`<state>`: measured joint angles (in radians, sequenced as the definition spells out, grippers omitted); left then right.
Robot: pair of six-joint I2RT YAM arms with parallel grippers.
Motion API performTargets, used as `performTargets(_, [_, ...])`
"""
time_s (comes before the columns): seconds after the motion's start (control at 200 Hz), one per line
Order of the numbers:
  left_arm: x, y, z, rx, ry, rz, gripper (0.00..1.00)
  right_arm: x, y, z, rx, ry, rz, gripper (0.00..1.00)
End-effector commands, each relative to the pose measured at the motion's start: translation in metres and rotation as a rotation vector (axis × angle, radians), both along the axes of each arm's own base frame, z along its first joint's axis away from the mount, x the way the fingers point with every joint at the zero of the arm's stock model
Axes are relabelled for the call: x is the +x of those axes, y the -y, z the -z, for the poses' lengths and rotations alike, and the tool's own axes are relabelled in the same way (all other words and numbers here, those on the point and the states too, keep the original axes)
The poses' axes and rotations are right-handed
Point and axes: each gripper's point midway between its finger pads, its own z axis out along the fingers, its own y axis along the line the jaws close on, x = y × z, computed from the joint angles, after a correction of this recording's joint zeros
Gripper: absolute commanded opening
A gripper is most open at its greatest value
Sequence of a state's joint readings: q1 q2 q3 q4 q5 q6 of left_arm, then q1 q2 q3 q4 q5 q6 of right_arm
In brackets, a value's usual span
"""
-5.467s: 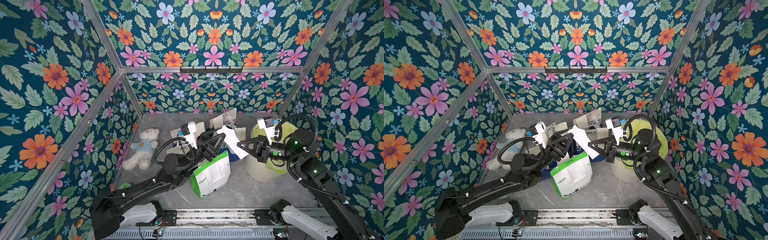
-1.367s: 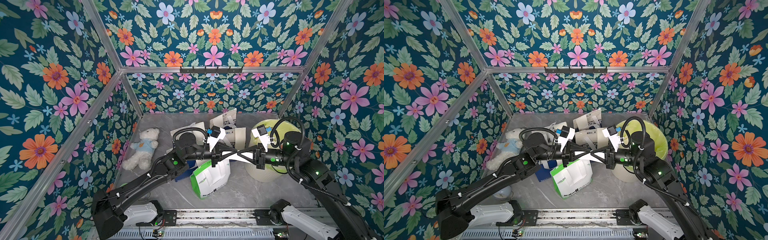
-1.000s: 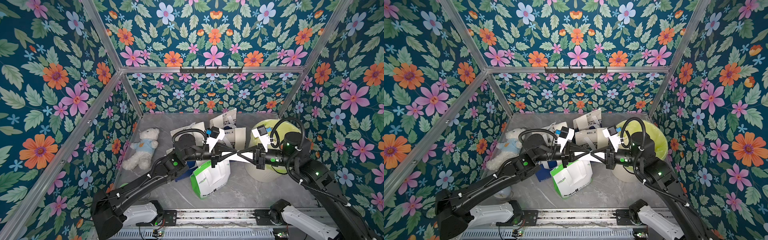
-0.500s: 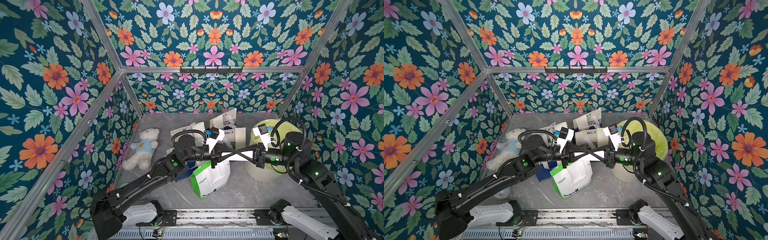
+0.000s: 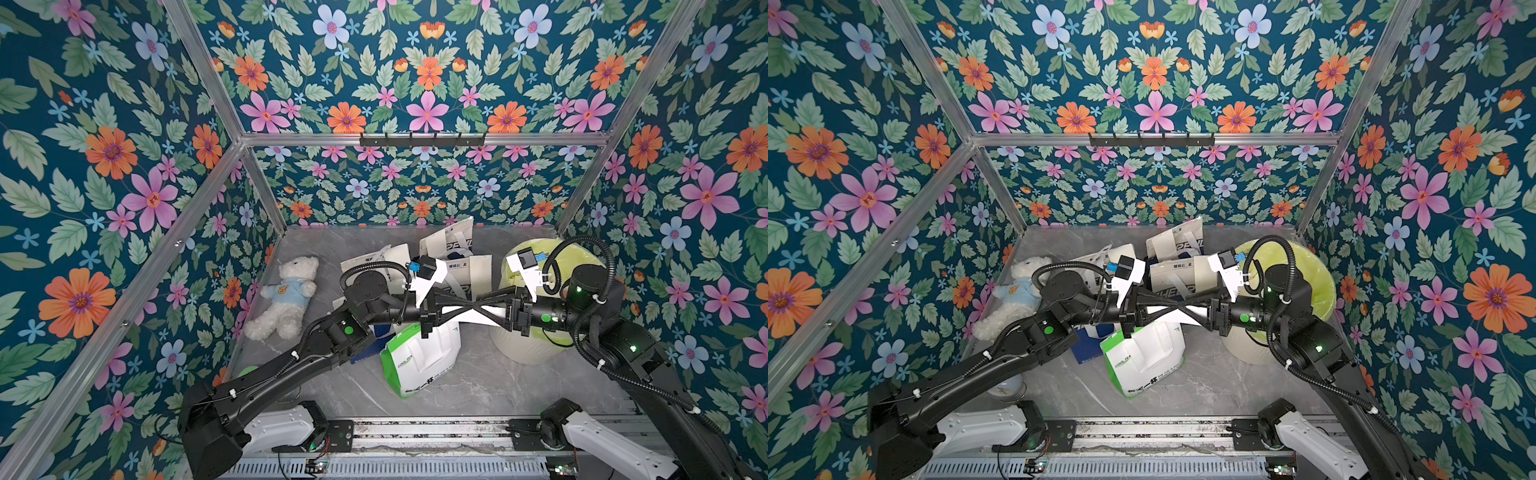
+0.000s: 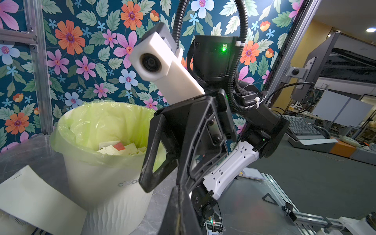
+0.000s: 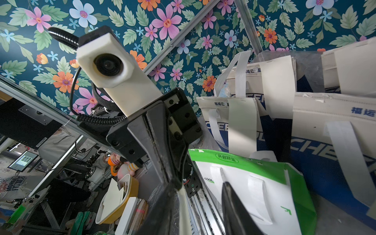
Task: Shred takeout receipts and throw away
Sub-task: Shred the takeout receipt.
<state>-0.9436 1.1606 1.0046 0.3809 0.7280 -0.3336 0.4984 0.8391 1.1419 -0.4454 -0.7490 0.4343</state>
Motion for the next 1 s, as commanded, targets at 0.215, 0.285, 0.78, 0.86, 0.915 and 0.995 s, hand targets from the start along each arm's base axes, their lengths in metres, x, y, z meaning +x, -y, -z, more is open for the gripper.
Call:
performTargets(0.215, [0.002,-0.001,-0.007,-0.03,0.016,-0.014,0.0,-0.001,-0.004,-0.008,0.028,0.027,-0.027,0.24])
performTargets(0.285, [0.003,0.0,-0.007,-0.03,0.016,-0.017,0.0,-0.002,-0.004,-0.009,0.032,0.025,-0.033,0.17])
performTargets(0.78, [-0.004,-0.016,-0.024,-0.145,0.12,-0.06,0.0,0.049,0.017,0.038,-0.108,-0.227,0.295,0.0])
performTargets(0.86, [-0.006,-0.02,-0.027,-0.164,0.134,-0.075,0.0,0.056,0.021,0.043,-0.134,-0.245,0.341,0.0])
performTargets(0.915, [-0.007,-0.023,-0.029,-0.175,0.14,-0.083,0.0,0.06,0.025,0.047,-0.154,-0.255,0.369,0.0])
performTargets(0.995, [-0.008,-0.028,-0.032,-0.188,0.146,-0.095,0.0,0.066,0.032,0.05,-0.185,-0.259,0.423,0.0])
